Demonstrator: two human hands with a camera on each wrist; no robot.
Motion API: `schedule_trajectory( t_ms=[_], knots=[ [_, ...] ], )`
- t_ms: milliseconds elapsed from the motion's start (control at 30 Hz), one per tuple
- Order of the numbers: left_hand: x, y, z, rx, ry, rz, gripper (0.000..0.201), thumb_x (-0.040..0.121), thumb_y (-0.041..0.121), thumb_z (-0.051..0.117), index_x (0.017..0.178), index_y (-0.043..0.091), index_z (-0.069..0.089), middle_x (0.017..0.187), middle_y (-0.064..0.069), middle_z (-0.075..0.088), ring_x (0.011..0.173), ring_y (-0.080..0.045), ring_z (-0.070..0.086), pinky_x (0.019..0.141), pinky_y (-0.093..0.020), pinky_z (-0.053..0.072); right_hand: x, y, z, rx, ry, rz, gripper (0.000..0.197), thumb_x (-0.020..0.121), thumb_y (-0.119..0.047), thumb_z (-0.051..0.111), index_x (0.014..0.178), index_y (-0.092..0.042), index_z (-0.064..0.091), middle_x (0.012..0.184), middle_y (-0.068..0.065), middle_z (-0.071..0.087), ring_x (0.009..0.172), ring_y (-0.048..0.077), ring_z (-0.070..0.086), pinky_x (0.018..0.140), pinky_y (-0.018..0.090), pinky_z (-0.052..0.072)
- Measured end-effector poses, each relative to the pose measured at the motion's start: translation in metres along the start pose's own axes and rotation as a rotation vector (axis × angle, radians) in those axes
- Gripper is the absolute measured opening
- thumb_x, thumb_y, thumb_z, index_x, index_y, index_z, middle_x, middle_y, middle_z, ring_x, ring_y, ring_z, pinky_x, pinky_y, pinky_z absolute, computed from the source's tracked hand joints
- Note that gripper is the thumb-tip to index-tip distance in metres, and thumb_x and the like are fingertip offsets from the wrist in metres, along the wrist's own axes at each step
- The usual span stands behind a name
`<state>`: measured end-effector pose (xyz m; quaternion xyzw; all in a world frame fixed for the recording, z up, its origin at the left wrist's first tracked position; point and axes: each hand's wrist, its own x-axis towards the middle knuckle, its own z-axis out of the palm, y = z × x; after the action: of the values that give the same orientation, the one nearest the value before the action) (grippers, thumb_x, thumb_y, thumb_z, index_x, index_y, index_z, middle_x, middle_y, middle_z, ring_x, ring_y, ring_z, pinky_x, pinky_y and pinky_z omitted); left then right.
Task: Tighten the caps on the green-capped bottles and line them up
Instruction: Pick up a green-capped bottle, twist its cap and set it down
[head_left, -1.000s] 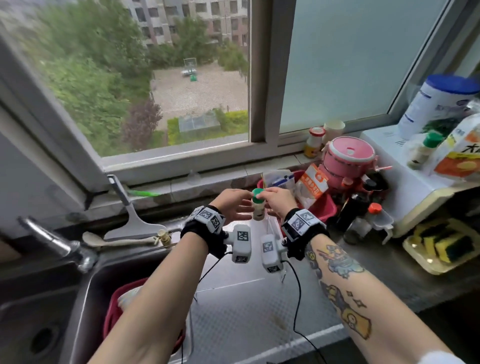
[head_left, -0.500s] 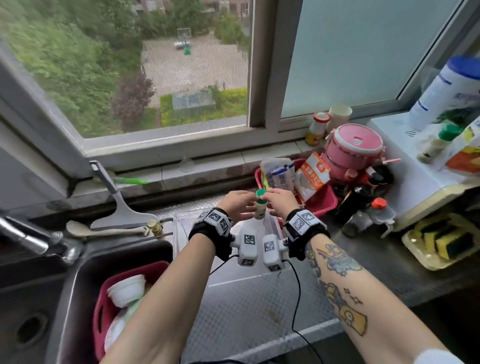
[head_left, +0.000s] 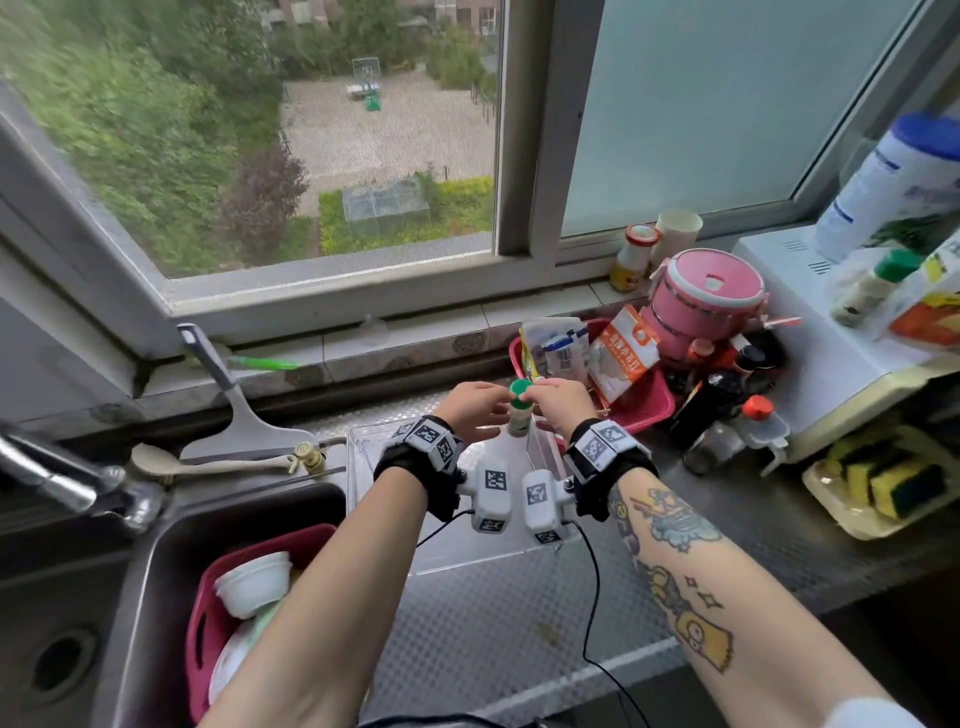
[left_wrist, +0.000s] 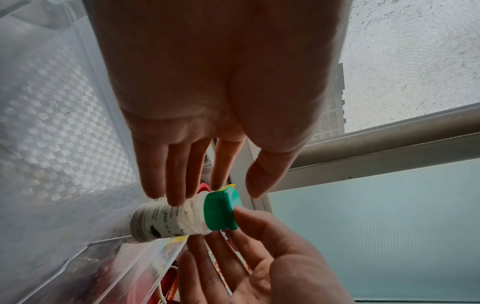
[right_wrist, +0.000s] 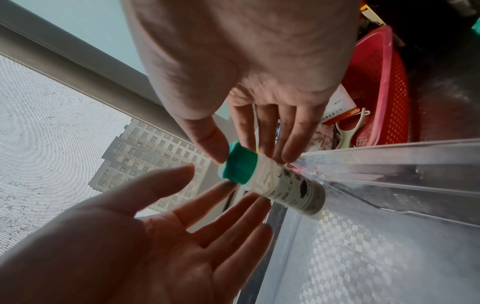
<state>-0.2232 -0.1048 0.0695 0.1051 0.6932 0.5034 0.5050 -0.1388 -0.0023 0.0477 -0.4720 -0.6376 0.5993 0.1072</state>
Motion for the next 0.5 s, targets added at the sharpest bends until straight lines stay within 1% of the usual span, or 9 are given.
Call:
schedule_trajectory(
  t_ms=[100,167,233,300,333,367,400,467,500],
  knots=[
    [-0.004,0.002,0.0,0.012,0.022,0.001,0.004,0.085,0.016,0.059,0.082,0.015,0.061,0.094,-0.008,0.057,0.091,-0.023,0.056,0.083,-0.034,0.046,-0.002,-0.001,0.0,-0.013,-0.002,-0.003,0.021,0.075,-0.012,0.068,0.093,-0.005,0.075,0.08,0.008,0.064,0.084,0.025,0.058,0.088,0.049,0.055],
    [-0.006,0.004,0.0,0.021,0.048,0.004,0.004,0.086,0.015,0.058,0.082,0.014,0.06,0.091,-0.007,0.055,0.091,-0.023,0.055,0.084,-0.035,0.046,-0.002,0.0,-0.002,-0.014,0.018,-0.001,0.022,0.073,-0.014,0.069,0.091,-0.002,0.075,0.08,0.008,0.064,0.085,0.024,0.057,0.09,0.049,0.053],
    [-0.008,0.007,-0.001,0.02,0.069,0.019,0.004,0.087,0.015,0.056,0.088,0.012,0.059,0.091,-0.005,0.054,0.088,-0.022,0.055,0.084,-0.035,0.045,-0.001,0.002,-0.006,-0.006,0.041,0.002,0.017,0.071,-0.016,0.07,0.083,-0.005,0.075,0.083,0.011,0.066,0.084,0.024,0.058,0.091,0.05,0.053],
    [-0.01,0.008,-0.001,0.016,0.083,0.051,0.012,0.087,0.014,0.055,0.098,0.012,0.059,0.088,-0.003,0.054,0.082,-0.02,0.055,0.082,-0.034,0.044,0.0,0.004,-0.013,-0.01,0.048,-0.011,0.011,0.068,-0.021,0.071,0.073,-0.012,0.073,0.086,0.009,0.069,0.087,0.027,0.063,0.092,0.052,0.054],
    [-0.012,0.008,-0.001,0.022,0.091,0.071,0.014,0.087,0.014,0.054,0.1,0.012,0.059,0.086,-0.002,0.054,0.078,-0.018,0.055,0.08,-0.033,0.044,0.001,0.005,-0.017,-0.017,0.04,-0.024,0.014,0.067,-0.023,0.071,0.074,-0.011,0.074,0.086,0.008,0.069,0.09,0.029,0.065,0.092,0.054,0.054],
    [-0.015,0.009,0.0,0.032,0.1,0.092,0.014,0.086,0.014,0.054,0.099,0.012,0.06,0.084,-0.002,0.055,0.075,-0.016,0.056,0.076,-0.032,0.045,0.0,0.005,-0.022,-0.027,0.03,-0.033,0.017,0.069,-0.023,0.07,0.076,-0.009,0.075,0.086,0.008,0.067,0.089,0.029,0.065,0.09,0.055,0.055],
    [-0.017,0.009,0.0,0.041,0.11,0.113,0.012,0.086,0.014,0.053,0.095,0.012,0.061,0.082,-0.001,0.056,0.072,-0.016,0.056,0.072,-0.03,0.046,-0.002,0.004,-0.026,-0.028,0.028,-0.038,0.016,0.071,-0.021,0.069,0.077,-0.007,0.074,0.083,0.007,0.064,0.085,0.028,0.063,0.089,0.054,0.055],
    [-0.025,0.012,0.004,0.053,0.116,0.151,0.007,0.086,0.014,0.054,0.086,0.014,0.061,0.079,-0.001,0.056,0.066,-0.015,0.055,0.065,-0.027,0.046,-0.008,0.003,-0.038,-0.003,0.049,-0.035,0.008,0.074,-0.019,0.068,0.076,-0.012,0.069,0.078,0.005,0.061,0.076,0.022,0.059,0.082,0.048,0.057],
    [-0.029,0.014,0.006,0.058,0.101,0.166,0.007,0.086,0.014,0.054,0.083,0.013,0.06,0.077,-0.001,0.056,0.064,-0.015,0.055,0.062,-0.026,0.045,-0.012,0.004,-0.044,0.012,0.058,-0.032,0.008,0.073,-0.02,0.068,0.079,-0.014,0.067,0.075,0.004,0.06,0.071,0.019,0.057,0.074,0.043,0.057]
  ],
)
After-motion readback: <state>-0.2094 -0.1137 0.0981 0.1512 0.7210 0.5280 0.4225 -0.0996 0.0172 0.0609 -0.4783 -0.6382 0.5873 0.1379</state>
